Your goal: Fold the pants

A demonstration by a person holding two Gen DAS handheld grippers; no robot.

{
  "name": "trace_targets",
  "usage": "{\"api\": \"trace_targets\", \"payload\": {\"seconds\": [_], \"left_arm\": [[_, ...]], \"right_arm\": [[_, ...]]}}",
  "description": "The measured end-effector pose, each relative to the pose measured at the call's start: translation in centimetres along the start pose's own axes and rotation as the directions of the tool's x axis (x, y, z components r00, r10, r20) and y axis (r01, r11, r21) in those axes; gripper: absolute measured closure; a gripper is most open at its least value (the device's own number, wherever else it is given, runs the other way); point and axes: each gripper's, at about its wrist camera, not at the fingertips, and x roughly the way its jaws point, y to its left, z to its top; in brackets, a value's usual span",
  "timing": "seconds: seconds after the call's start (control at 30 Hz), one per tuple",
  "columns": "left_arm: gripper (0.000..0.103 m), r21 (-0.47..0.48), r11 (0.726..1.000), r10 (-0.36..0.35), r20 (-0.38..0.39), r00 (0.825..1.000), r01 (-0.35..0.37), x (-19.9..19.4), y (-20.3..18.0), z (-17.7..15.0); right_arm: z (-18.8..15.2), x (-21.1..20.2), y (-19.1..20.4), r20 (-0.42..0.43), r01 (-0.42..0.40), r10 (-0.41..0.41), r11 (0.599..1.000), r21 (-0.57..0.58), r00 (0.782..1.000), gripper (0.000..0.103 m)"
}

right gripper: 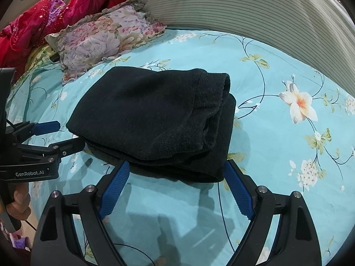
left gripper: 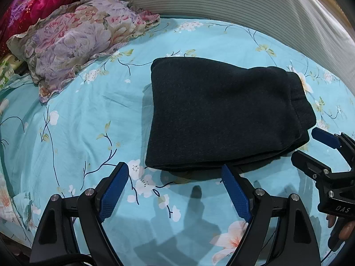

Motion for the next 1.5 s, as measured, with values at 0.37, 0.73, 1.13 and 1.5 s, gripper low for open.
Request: {"api": "trace_targets", "payload": {"seconds": [0.37, 0.73, 1.13, 1.5], "left_arm": [[0.017, -0.002, 1.000, 0.001, -0.006, 1.000, -0.001, 0.07, 0.10, -0.08], [0.017, -0.001, 1.000, 0.002, -0.005, 1.000, -0.002, 0.11, 0.11, -0.06], [0.017, -0.001, 1.000, 0.006, 0.002, 1.000, -0.006, -0.18, 0.12, 0.17], [0.017, 0.004, 1.000, 0.009, 0.012, 1.000, -0.009, -0.63, -0.16, 0.23]], "right_arm": [[-0.06, -0.14, 0.14, 0.001, 0.004, -0.004, 1.000, 0.004, 1.000, 0.016], [-0.05, -0.09, 0.08, 0.000, 0.002, -0.002, 1.000, 0.003, 1.000, 0.016], [0.46, -0.44, -0.27, 0.012, 0.004, -0.005, 1.000, 0.011, 1.000, 0.016], [0.57, -0.67, -0.18, 0.023, 0.006, -0.007, 1.000, 0.015, 1.000, 0.016]]}}
